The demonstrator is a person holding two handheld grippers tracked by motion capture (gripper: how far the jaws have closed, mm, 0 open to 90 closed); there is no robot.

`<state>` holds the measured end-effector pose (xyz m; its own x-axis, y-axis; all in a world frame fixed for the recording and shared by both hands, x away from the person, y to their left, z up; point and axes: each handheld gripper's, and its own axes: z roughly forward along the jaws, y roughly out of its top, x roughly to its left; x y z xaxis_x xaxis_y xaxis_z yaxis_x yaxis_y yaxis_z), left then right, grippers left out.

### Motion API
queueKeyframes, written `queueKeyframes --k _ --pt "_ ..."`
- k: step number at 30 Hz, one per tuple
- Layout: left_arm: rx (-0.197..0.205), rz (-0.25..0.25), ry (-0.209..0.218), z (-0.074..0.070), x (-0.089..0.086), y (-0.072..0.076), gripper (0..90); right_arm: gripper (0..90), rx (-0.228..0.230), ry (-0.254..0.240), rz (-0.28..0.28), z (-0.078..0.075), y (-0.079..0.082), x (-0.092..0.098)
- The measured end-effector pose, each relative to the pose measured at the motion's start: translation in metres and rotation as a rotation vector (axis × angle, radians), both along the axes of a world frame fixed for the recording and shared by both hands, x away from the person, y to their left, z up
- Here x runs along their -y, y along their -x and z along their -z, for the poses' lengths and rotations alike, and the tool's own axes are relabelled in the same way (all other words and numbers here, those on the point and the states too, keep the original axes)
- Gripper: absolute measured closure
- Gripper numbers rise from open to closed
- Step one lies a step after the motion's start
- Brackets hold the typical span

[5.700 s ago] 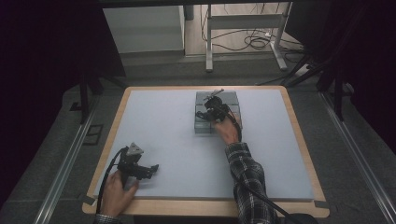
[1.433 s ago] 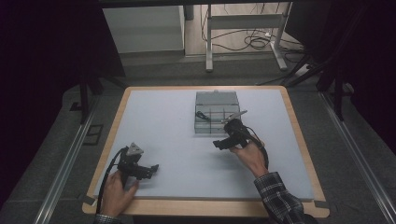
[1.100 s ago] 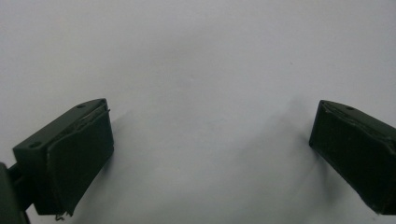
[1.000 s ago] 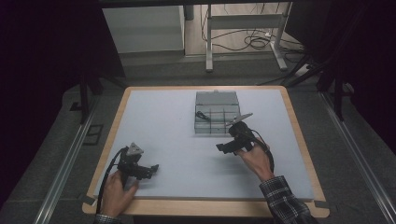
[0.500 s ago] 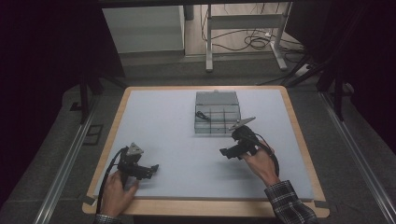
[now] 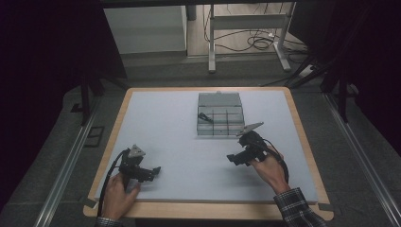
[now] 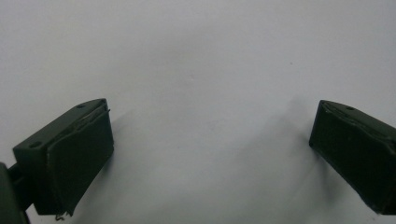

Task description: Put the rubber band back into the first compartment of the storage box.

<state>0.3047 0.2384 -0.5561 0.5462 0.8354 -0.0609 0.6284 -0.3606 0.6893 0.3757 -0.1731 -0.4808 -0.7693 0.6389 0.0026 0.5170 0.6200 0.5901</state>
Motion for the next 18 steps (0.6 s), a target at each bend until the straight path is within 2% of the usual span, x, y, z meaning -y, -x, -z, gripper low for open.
queueKeyframes --k 18 --pt "0.000 0.000 0.000 0.000 0.000 0.000 0.0 9.5 0.001 0.008 0.023 -0.004 0.021 0.029"
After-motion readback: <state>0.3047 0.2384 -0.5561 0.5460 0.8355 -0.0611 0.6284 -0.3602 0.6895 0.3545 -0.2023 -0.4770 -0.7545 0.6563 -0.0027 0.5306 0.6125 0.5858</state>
